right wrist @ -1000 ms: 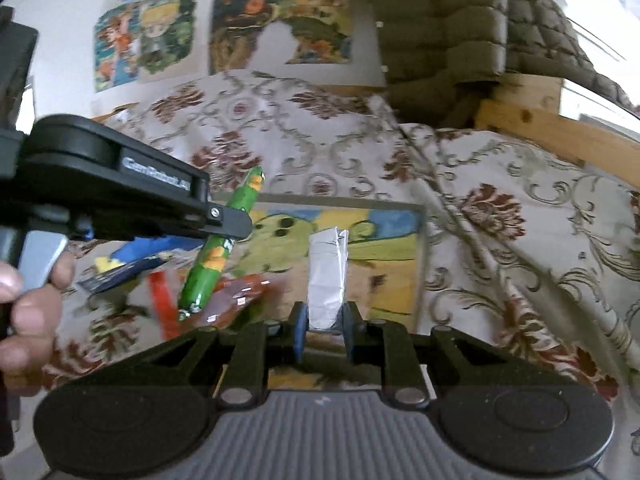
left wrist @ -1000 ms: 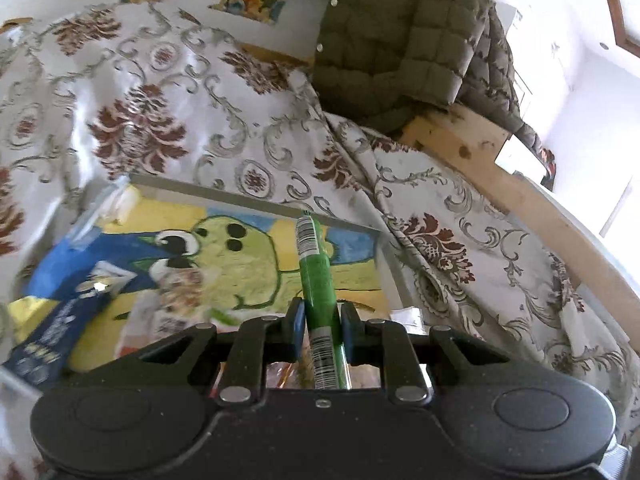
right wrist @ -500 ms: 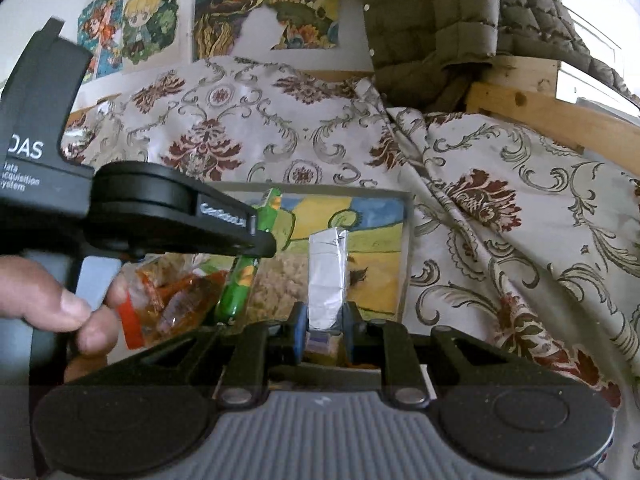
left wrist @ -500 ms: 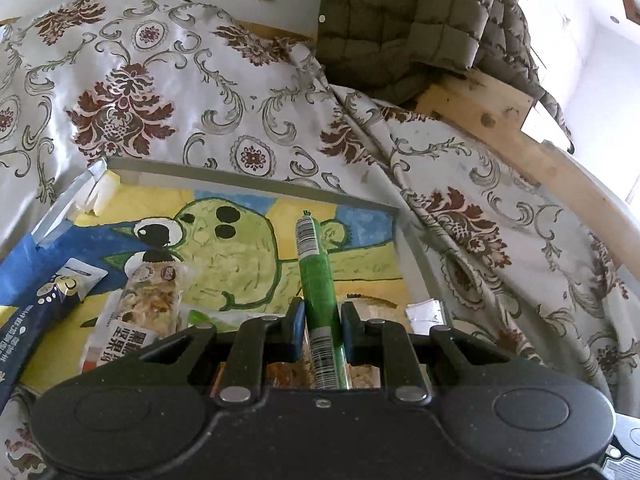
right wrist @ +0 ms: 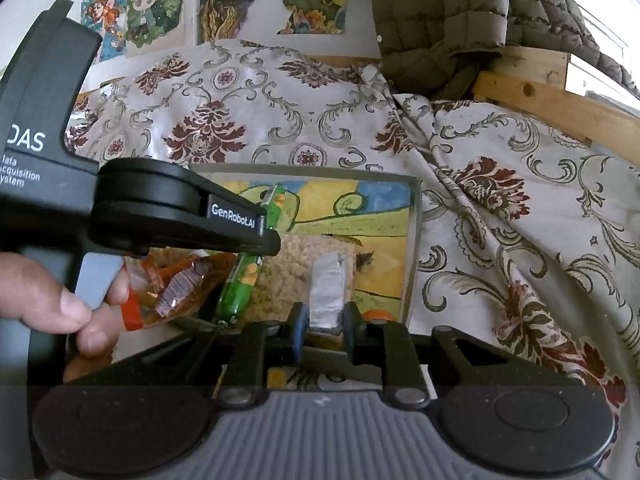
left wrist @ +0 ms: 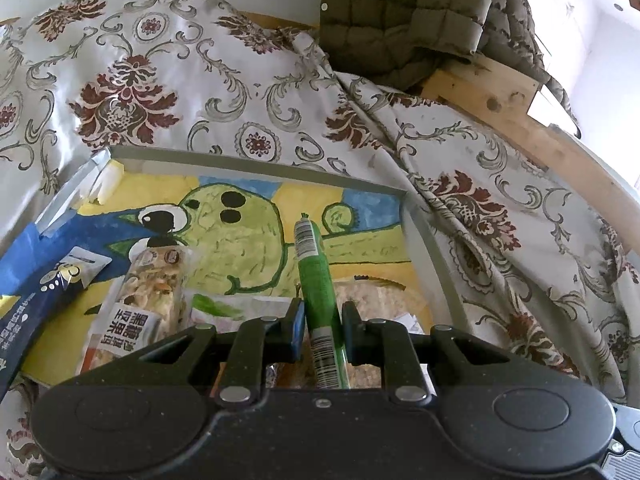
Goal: Organize snacks
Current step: 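Lift the green stick with left tool while right tool carries the white stick over the tray, then open left tool over the tray while right tool releases the white stick into it, then withdraw both tools from the tray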
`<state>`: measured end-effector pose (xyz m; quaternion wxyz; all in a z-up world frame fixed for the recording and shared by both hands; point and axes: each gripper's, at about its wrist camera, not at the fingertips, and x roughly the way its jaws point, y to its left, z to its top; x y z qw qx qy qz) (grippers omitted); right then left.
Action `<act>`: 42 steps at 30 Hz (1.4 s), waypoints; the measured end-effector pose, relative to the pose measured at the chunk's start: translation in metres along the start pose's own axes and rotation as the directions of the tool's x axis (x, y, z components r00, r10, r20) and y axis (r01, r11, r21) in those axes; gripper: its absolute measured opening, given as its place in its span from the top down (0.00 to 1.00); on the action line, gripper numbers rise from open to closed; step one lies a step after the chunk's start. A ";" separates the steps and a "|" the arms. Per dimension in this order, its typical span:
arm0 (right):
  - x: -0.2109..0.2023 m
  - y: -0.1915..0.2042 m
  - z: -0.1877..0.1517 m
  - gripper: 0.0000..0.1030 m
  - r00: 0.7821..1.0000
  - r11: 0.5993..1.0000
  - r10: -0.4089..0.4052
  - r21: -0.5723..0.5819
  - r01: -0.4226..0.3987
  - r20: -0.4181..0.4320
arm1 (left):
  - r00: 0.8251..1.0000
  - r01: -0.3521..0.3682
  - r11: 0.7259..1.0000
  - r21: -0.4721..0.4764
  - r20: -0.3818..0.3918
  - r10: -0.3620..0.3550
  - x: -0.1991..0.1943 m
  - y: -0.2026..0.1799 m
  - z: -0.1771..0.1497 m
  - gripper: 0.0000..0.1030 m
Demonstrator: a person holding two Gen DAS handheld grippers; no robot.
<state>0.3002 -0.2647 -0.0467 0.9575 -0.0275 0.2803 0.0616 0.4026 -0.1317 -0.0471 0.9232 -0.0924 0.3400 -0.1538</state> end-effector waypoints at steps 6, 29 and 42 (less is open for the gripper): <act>0.000 -0.002 -0.001 0.74 1.000 1.000 -0.002 0.010 0.002 -0.001 | 1.000 0.004 1.000 -0.005 0.007 -0.004 -0.004 0.000 0.001 0.78; -0.069 -0.015 0.022 0.16 0.974 0.992 -0.002 0.122 -0.026 0.226 | 0.976 -0.036 0.999 0.006 0.217 0.034 -0.127 0.003 0.020 0.13; -0.140 -0.002 0.018 0.00 0.927 0.992 -0.001 0.114 -0.045 0.374 | 0.941 -0.130 0.991 -0.008 0.315 0.126 -0.213 0.008 -0.008 0.01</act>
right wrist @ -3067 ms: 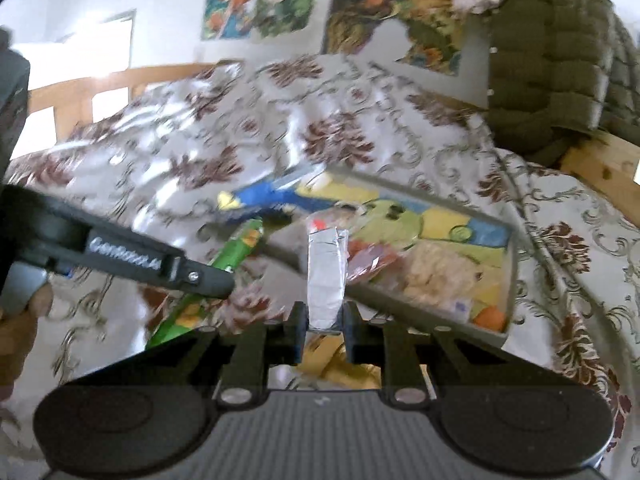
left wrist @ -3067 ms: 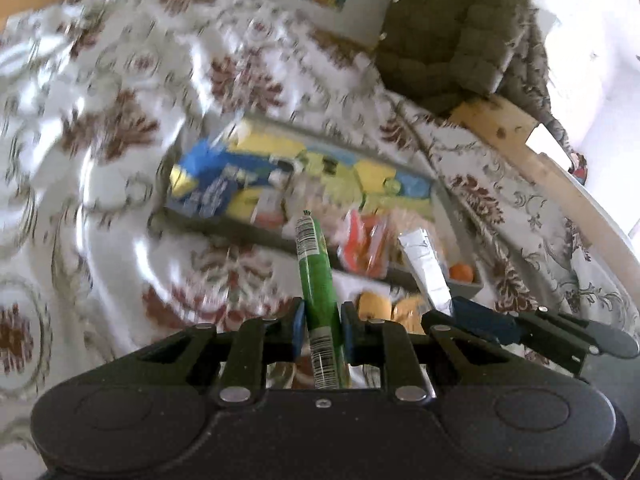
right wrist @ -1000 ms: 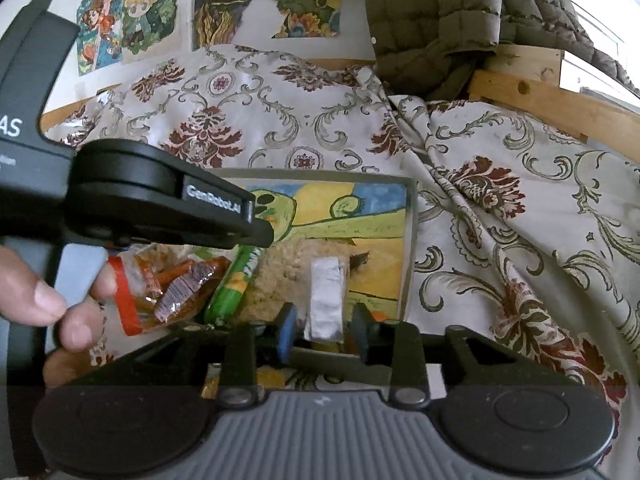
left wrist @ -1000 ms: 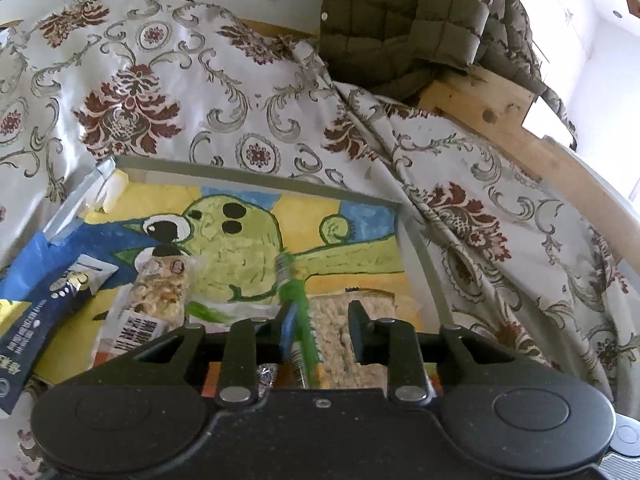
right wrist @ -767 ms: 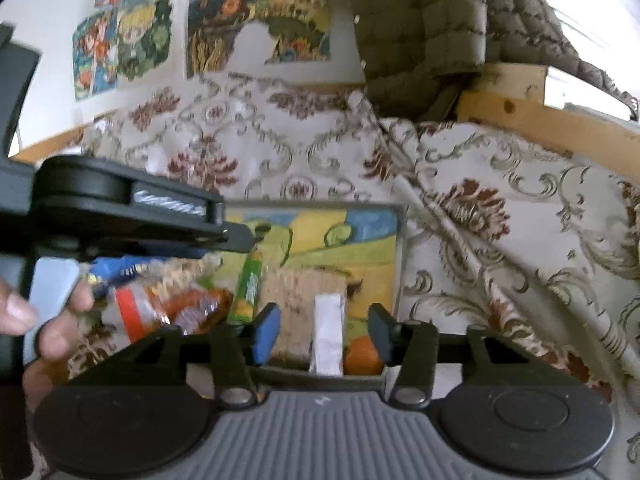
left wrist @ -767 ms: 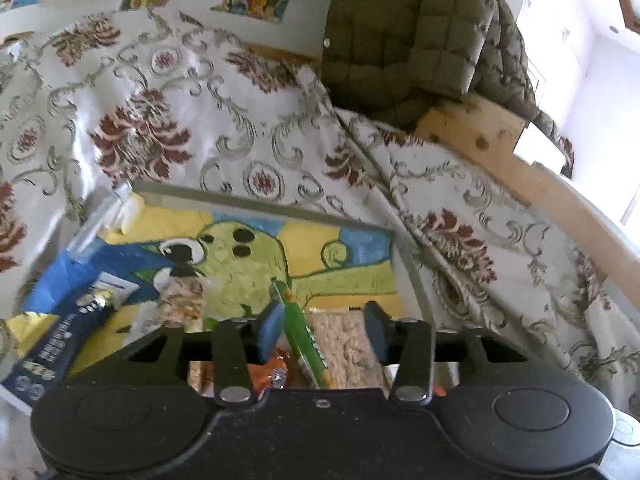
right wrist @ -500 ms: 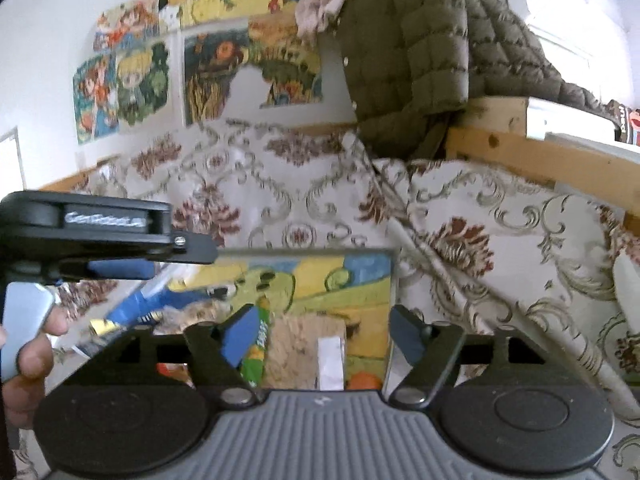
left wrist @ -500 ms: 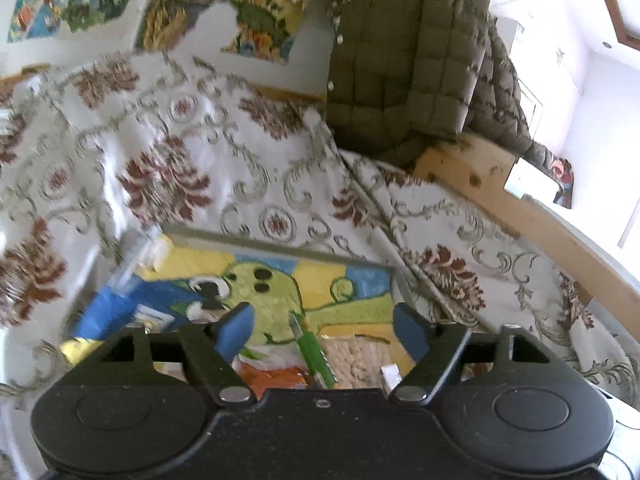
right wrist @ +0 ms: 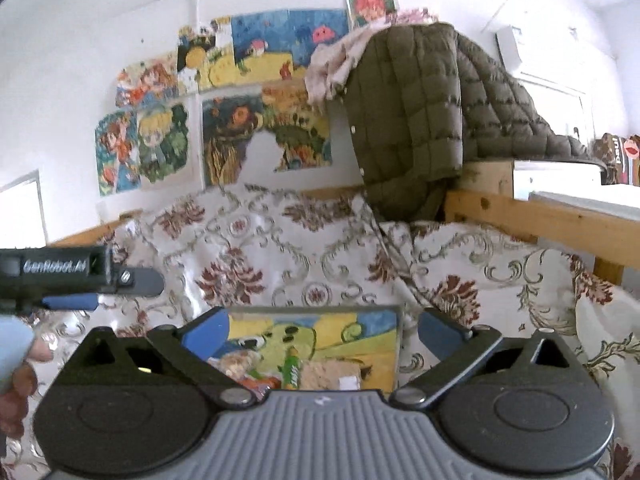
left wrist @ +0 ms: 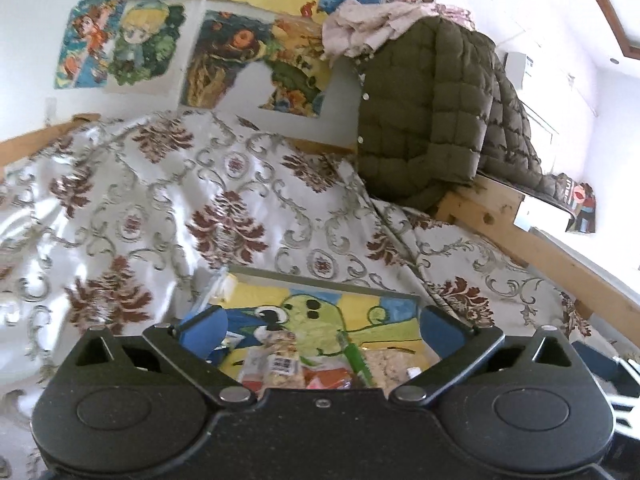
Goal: Organize snacks
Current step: 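Withdraw both tools from the tray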
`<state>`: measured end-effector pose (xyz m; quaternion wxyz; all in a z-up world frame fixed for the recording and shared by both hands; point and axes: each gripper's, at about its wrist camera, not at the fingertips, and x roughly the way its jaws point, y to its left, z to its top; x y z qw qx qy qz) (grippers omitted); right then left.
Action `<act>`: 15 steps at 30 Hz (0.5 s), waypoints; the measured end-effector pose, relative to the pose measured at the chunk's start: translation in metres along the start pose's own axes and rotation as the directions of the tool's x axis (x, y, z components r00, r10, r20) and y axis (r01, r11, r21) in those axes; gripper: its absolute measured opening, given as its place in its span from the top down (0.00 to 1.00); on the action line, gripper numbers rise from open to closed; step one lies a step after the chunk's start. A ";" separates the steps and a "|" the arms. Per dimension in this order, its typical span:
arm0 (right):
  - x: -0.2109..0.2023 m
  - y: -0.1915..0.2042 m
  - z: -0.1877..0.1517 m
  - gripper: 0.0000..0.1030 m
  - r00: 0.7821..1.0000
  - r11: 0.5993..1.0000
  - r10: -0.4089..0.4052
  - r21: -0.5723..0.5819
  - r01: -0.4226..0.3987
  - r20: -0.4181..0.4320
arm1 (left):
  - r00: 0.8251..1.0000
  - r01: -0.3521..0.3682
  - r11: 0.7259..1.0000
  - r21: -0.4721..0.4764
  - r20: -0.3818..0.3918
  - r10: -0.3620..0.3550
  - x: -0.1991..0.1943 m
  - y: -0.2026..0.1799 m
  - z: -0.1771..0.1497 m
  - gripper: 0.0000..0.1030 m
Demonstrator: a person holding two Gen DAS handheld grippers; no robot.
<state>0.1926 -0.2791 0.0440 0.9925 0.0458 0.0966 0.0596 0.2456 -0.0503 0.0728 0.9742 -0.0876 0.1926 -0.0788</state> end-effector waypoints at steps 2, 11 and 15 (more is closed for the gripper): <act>-0.009 0.003 0.000 0.00 1.000 1.000 -0.007 -0.002 0.007 0.024 | 1.000 -0.011 1.000 0.014 0.014 0.010 -0.014 0.002 -0.004 0.01; -0.046 0.012 -0.015 0.00 1.000 0.999 -0.025 0.020 0.025 0.007 | 0.999 -0.032 0.998 0.063 0.016 0.031 -0.057 0.007 -0.039 0.01; -0.063 0.018 -0.025 0.00 0.999 0.999 -0.028 0.030 0.029 -0.024 | 0.999 -0.045 0.996 0.073 -0.012 0.046 -0.070 0.011 -0.057 0.01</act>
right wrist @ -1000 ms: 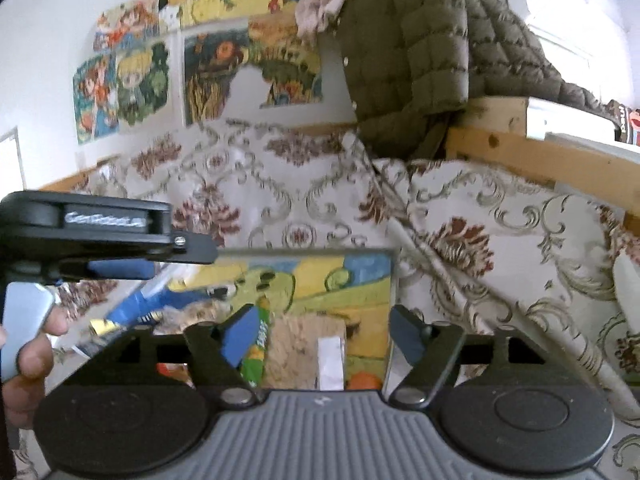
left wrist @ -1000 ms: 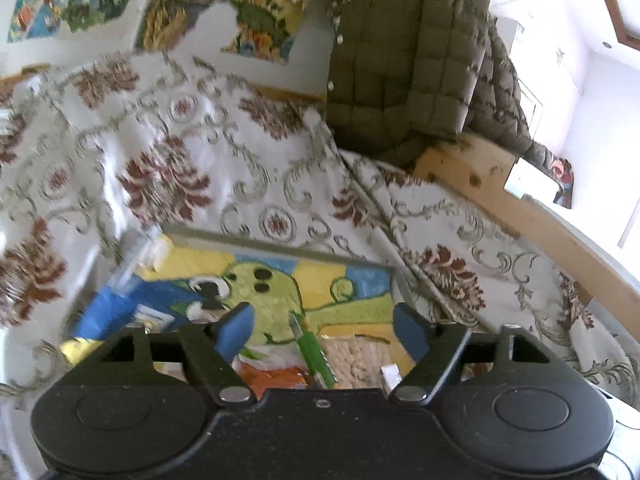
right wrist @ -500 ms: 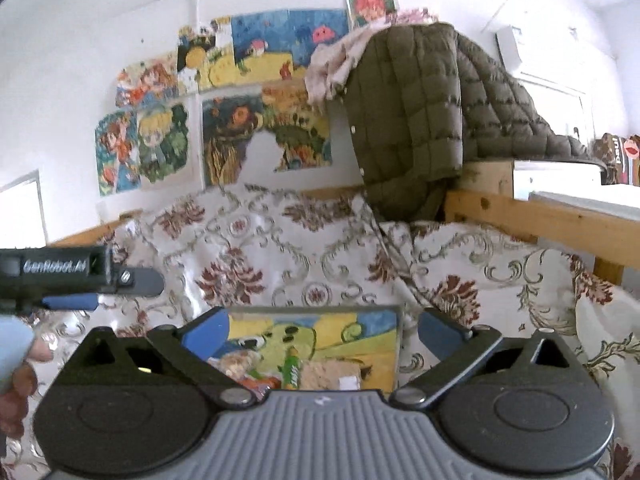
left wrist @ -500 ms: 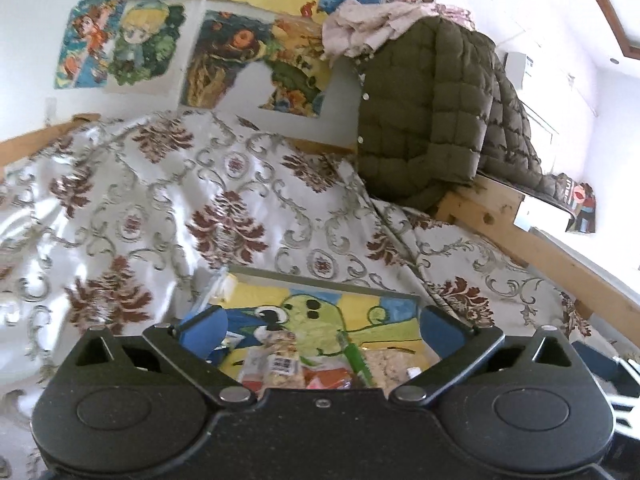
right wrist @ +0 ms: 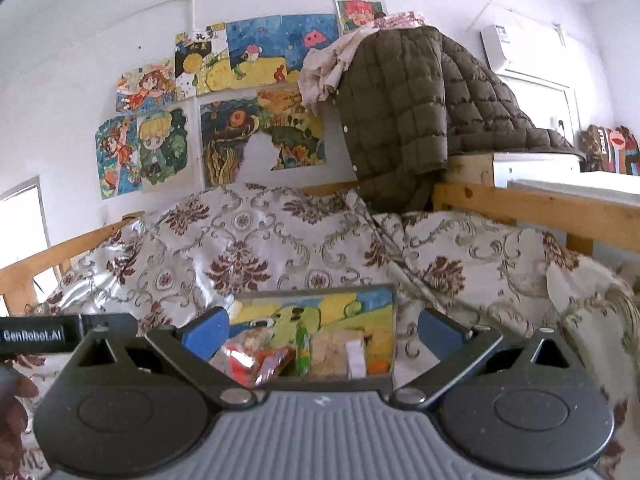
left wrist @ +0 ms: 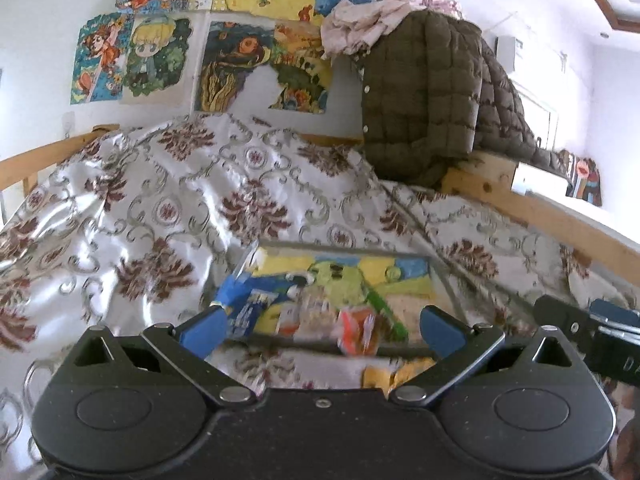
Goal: Organize snacks
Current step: 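Withdraw both tools from the tray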
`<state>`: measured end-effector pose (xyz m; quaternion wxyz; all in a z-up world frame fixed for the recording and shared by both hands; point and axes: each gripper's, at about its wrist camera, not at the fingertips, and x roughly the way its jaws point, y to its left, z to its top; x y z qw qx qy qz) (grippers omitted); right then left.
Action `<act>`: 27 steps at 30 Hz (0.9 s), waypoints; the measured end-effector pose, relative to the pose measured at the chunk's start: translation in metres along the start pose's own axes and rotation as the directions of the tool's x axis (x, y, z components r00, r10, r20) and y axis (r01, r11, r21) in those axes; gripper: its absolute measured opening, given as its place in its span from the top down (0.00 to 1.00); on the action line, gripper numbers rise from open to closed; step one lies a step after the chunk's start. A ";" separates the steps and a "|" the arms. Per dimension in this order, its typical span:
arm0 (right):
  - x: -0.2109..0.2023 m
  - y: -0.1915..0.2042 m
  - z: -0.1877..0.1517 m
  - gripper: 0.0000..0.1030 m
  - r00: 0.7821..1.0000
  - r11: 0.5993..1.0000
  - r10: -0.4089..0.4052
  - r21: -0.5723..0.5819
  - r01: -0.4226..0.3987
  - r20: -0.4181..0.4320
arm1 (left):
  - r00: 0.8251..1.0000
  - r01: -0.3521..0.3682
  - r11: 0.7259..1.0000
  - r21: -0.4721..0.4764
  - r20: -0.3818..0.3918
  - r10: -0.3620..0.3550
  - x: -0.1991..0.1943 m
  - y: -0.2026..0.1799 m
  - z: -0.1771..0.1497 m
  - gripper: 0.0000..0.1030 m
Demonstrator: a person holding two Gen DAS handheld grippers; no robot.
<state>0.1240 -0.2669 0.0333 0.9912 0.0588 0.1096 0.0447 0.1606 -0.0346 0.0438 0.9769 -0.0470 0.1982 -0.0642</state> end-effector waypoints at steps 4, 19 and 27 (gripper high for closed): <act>-0.014 0.008 -0.011 0.00 0.999 1.000 0.002 0.005 -0.002 -0.034 | 1.000 -0.024 1.000 0.001 -0.006 0.024 -0.016 0.006 -0.018 0.01; -0.046 0.026 -0.042 0.00 0.987 1.000 -0.028 -0.002 0.028 -0.158 | 0.990 -0.090 0.993 -0.077 -0.115 0.080 -0.056 0.040 -0.067 0.01; -0.052 0.026 -0.051 0.00 0.975 0.998 -0.053 0.004 0.055 -0.217 | 0.990 -0.096 0.991 -0.090 -0.108 0.086 -0.067 0.038 -0.072 0.01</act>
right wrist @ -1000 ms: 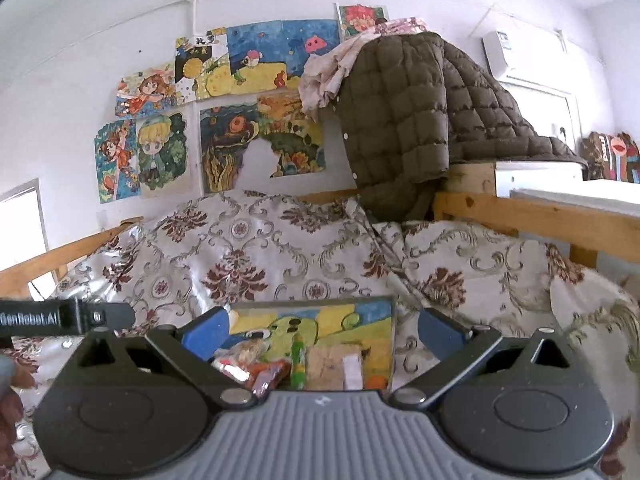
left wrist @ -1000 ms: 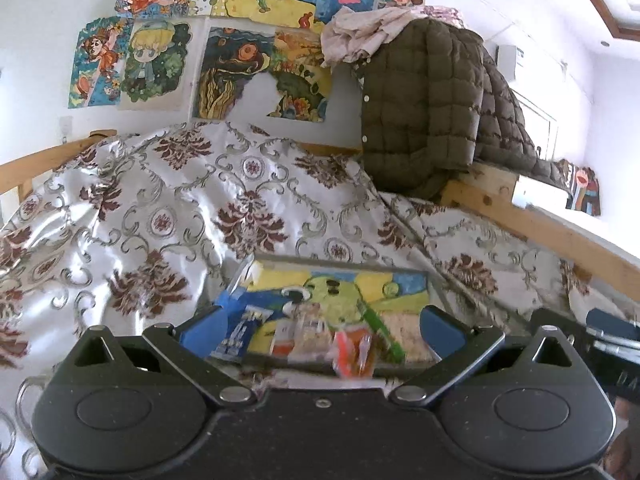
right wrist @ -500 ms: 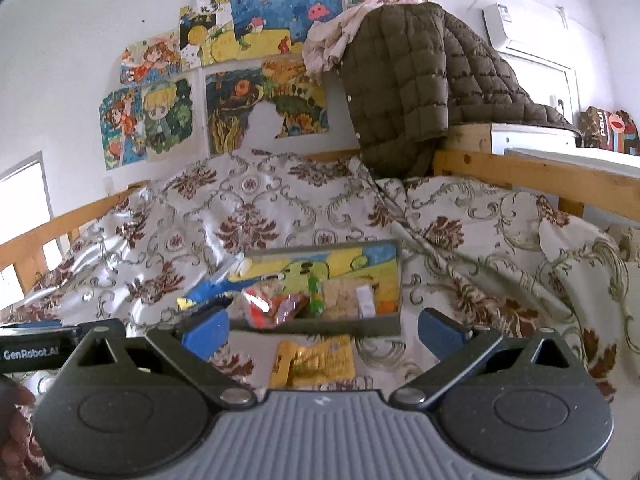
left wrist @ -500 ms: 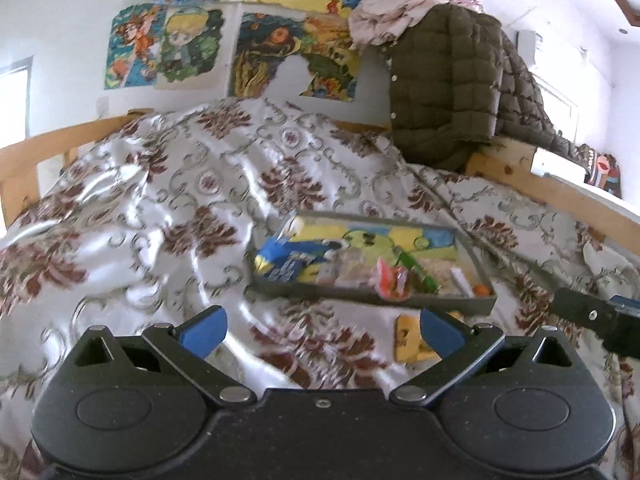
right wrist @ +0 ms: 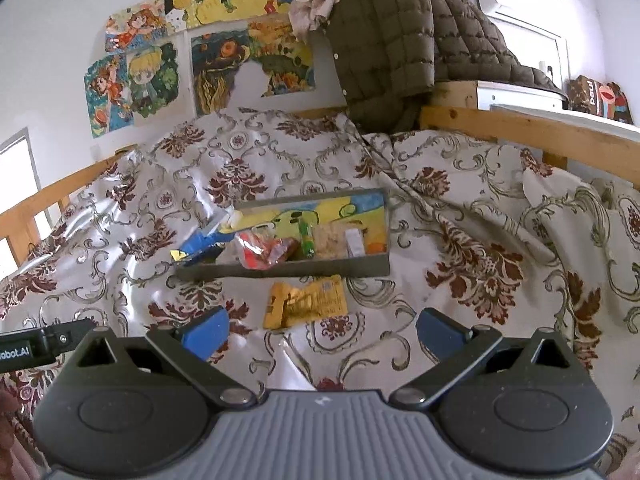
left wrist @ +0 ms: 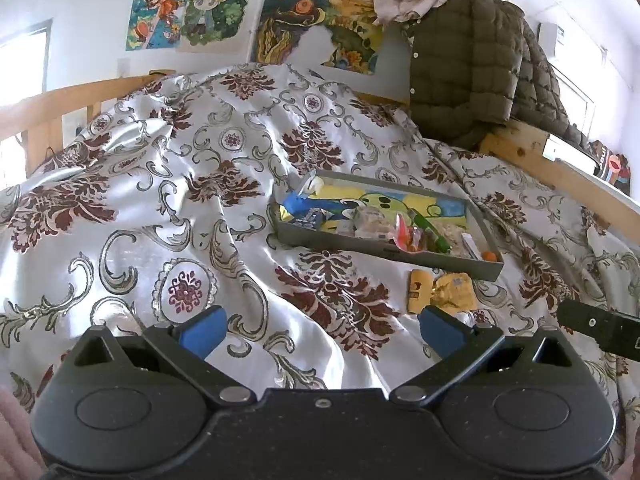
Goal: Organize snacks
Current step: 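Withdraw both tools from the tray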
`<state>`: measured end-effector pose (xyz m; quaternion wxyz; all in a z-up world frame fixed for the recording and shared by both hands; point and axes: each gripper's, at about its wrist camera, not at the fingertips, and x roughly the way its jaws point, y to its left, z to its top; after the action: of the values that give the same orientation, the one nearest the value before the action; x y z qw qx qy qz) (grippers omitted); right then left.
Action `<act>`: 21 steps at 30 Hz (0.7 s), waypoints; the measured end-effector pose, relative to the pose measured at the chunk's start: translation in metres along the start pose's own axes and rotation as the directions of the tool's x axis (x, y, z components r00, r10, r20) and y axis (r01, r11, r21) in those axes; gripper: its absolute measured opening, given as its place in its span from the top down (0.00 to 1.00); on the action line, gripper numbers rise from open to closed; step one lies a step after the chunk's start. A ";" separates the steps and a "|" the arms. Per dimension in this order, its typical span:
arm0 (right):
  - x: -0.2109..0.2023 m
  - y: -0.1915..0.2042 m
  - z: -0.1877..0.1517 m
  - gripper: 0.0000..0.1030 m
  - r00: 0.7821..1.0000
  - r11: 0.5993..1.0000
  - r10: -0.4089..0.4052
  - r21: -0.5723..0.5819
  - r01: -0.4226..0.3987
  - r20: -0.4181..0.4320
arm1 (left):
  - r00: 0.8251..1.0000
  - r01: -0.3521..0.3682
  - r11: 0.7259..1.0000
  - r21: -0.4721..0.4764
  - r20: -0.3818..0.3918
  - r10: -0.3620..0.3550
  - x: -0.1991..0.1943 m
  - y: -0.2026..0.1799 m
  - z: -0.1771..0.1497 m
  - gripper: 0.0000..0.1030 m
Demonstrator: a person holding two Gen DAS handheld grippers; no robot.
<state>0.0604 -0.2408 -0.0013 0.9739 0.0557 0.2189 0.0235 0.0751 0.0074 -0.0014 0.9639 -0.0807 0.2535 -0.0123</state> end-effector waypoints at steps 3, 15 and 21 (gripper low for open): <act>0.000 0.001 -0.001 0.00 1.000 1.000 0.002 -0.002 -0.002 -0.014 | 1.000 -0.004 1.000 0.001 0.005 0.004 -0.003 -0.001 -0.002 0.01; 0.006 0.012 -0.005 0.00 0.998 0.999 0.019 -0.041 -0.022 -0.059 | 0.999 -0.038 0.999 -0.014 -0.025 0.038 0.003 0.001 -0.001 0.01; 0.011 0.013 -0.006 0.00 0.997 0.999 0.020 -0.043 -0.023 -0.079 | 0.997 -0.055 0.998 -0.034 -0.048 0.053 0.008 0.003 -0.001 0.01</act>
<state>0.0675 -0.2264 -0.0098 0.9652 0.0357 0.2557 0.0408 0.0810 0.0099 -0.0069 0.9560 -0.0906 0.2786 0.0162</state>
